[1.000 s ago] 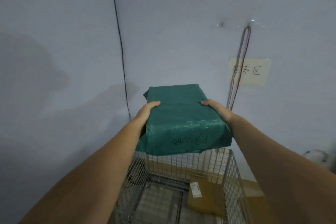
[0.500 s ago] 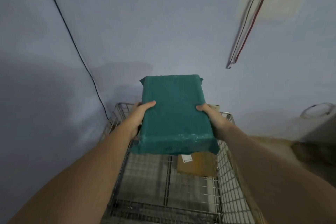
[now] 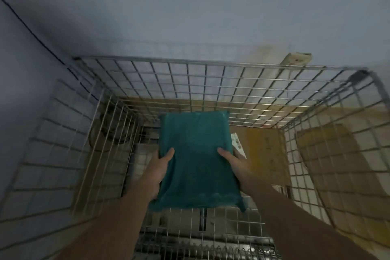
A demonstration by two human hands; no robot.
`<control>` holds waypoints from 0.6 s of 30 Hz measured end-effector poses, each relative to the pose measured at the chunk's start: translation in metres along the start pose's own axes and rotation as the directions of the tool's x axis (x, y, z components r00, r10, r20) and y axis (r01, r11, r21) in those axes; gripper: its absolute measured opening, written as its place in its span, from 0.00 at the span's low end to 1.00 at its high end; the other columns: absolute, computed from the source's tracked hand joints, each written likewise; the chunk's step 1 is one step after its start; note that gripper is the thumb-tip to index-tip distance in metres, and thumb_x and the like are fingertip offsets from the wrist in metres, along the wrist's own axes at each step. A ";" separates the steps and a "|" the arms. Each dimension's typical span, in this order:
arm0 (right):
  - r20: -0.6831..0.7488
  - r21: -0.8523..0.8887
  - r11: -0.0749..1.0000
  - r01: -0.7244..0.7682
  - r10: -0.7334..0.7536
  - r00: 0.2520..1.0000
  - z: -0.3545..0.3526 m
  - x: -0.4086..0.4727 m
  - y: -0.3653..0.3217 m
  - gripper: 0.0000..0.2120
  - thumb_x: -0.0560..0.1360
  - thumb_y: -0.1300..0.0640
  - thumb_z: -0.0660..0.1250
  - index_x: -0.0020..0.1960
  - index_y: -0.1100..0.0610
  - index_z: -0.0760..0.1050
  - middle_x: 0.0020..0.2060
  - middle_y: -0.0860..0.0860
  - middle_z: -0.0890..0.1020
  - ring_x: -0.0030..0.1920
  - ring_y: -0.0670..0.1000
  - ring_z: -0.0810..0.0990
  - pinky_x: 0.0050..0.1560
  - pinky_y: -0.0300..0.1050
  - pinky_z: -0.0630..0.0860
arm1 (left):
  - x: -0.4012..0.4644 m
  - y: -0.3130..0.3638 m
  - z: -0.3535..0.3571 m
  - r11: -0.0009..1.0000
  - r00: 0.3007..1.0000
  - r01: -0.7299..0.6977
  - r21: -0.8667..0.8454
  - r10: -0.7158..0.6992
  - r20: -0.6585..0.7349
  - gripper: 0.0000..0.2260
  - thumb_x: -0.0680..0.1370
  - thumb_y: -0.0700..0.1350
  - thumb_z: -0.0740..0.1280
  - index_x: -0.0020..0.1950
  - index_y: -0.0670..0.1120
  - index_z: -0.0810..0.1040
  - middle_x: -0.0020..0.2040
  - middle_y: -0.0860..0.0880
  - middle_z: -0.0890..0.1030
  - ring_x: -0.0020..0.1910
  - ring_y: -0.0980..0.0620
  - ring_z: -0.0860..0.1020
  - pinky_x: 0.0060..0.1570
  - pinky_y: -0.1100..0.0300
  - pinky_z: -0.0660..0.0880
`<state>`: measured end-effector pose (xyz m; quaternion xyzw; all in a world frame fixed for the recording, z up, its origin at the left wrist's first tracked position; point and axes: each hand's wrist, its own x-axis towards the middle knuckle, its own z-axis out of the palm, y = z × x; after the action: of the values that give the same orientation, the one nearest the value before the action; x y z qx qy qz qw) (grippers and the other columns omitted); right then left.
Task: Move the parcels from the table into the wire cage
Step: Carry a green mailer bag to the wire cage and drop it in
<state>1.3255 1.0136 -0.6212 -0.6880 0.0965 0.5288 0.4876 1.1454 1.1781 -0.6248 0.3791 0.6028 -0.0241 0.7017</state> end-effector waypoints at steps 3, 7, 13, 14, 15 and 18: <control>-0.005 -0.038 0.999 -0.010 0.010 1.000 0.006 0.068 0.027 0.23 0.80 0.44 0.72 0.72 0.47 0.74 0.56 0.49 0.85 0.54 0.54 0.85 0.48 0.48 0.83 | 0.078 -0.021 -0.007 0.998 0.999 -0.040 0.056 0.041 -0.019 0.30 0.75 0.64 0.73 0.74 0.57 0.72 0.64 0.47 0.83 0.57 0.40 0.84 0.58 0.37 0.81; -0.048 -0.198 0.980 0.030 -0.040 0.998 0.006 0.143 0.053 0.25 0.82 0.46 0.69 0.76 0.52 0.73 0.60 0.50 0.82 0.56 0.54 0.82 0.59 0.50 0.80 | 0.147 -0.024 -0.001 0.980 0.991 -0.133 0.148 0.136 -0.011 0.23 0.82 0.58 0.69 0.75 0.53 0.71 0.65 0.48 0.81 0.59 0.43 0.82 0.62 0.39 0.79; -0.130 -0.435 0.896 0.090 -0.161 0.978 -0.002 0.195 0.080 0.23 0.81 0.46 0.69 0.71 0.56 0.77 0.59 0.53 0.83 0.56 0.56 0.82 0.57 0.48 0.80 | 0.199 -0.040 0.009 0.978 0.991 -0.133 0.160 0.135 -0.004 0.18 0.84 0.53 0.67 0.72 0.54 0.70 0.64 0.51 0.80 0.61 0.45 0.81 0.63 0.42 0.78; -0.151 -0.496 0.863 0.101 -0.200 0.968 -0.002 0.198 0.083 0.22 0.81 0.45 0.69 0.70 0.56 0.78 0.58 0.54 0.83 0.54 0.57 0.82 0.54 0.48 0.80 | 0.203 -0.046 0.010 0.980 0.992 -0.123 0.157 0.126 -0.005 0.18 0.84 0.53 0.66 0.73 0.54 0.69 0.65 0.51 0.80 0.62 0.45 0.80 0.64 0.41 0.78; -0.165 -0.560 0.820 0.114 -0.246 0.955 -0.002 0.200 0.086 0.22 0.80 0.44 0.70 0.69 0.55 0.78 0.57 0.54 0.82 0.53 0.57 0.82 0.54 0.49 0.80 | 0.207 -0.050 0.011 0.980 0.992 -0.121 0.161 0.123 -0.003 0.18 0.84 0.53 0.66 0.74 0.54 0.70 0.66 0.50 0.79 0.62 0.44 0.80 0.65 0.40 0.77; -0.199 -0.675 0.729 0.113 -0.327 0.924 0.004 0.202 0.091 0.23 0.79 0.45 0.72 0.69 0.54 0.74 0.59 0.55 0.79 0.56 0.59 0.80 0.59 0.55 0.79 | 0.220 -0.058 0.010 0.973 0.994 -0.110 0.202 0.108 0.022 0.18 0.85 0.51 0.65 0.74 0.50 0.72 0.67 0.48 0.80 0.62 0.45 0.81 0.67 0.42 0.77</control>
<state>1.3487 1.0479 -0.8388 -0.8936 -0.1029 0.3539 0.2562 1.1853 1.2241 -0.8445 0.4812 0.5716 -0.0491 0.6628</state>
